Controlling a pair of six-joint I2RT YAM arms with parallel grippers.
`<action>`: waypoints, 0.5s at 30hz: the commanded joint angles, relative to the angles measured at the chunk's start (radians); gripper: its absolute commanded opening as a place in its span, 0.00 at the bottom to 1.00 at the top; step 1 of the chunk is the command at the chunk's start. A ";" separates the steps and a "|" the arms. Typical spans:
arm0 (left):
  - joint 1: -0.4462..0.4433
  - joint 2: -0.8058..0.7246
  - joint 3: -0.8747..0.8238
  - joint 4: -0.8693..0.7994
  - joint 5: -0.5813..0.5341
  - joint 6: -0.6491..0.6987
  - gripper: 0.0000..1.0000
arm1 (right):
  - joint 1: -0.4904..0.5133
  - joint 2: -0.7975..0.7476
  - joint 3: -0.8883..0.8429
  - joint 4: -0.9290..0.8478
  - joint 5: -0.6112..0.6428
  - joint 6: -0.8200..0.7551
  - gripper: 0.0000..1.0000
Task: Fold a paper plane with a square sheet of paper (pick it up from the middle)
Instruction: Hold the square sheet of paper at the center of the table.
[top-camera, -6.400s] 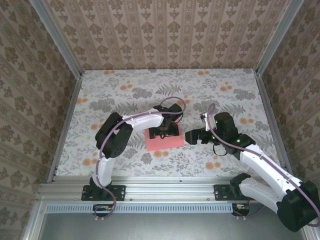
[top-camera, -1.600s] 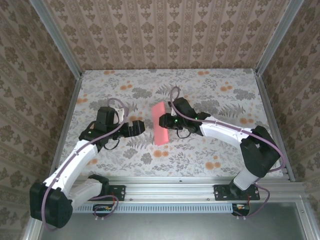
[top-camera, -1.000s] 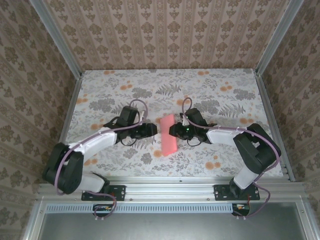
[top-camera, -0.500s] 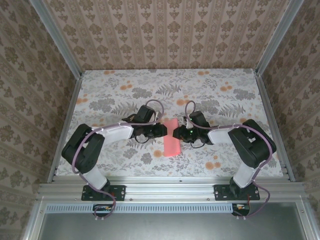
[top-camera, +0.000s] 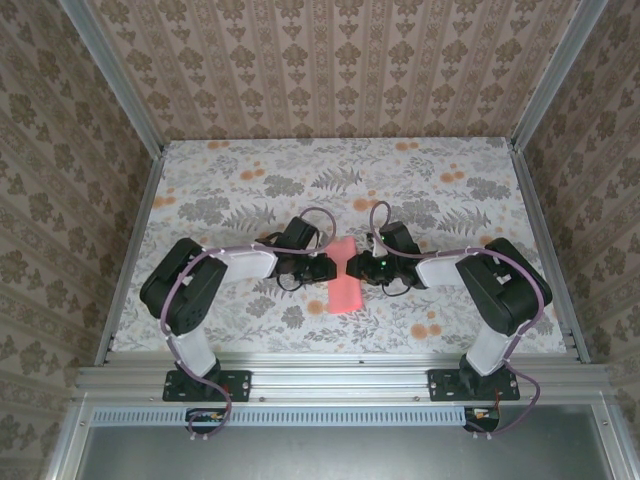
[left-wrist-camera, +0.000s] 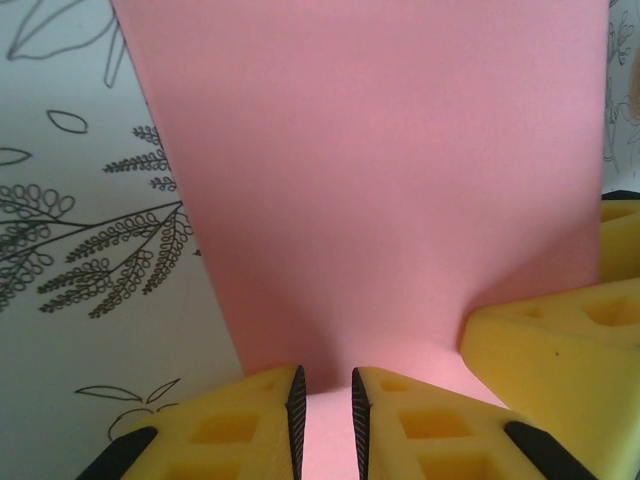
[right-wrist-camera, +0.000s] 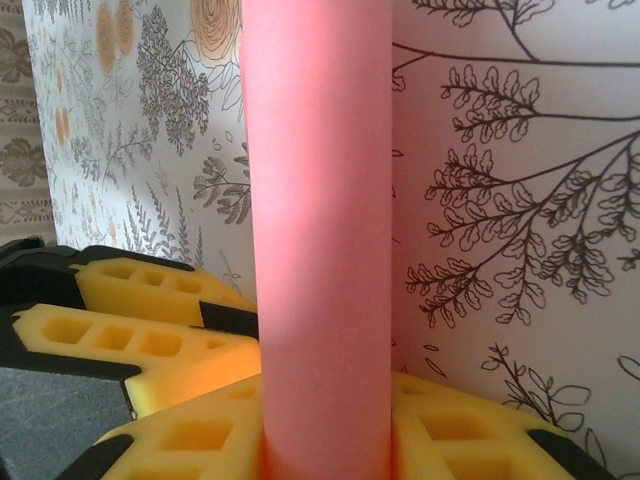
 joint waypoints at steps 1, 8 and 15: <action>-0.003 -0.005 0.035 0.000 -0.012 0.010 0.24 | -0.007 0.016 -0.010 -0.019 -0.016 -0.035 0.31; 0.022 -0.069 0.032 -0.054 -0.028 0.042 0.25 | -0.009 0.013 -0.016 -0.028 -0.020 -0.044 0.30; 0.058 -0.120 0.020 -0.101 -0.021 0.070 0.24 | -0.012 0.011 -0.021 -0.030 -0.024 -0.043 0.30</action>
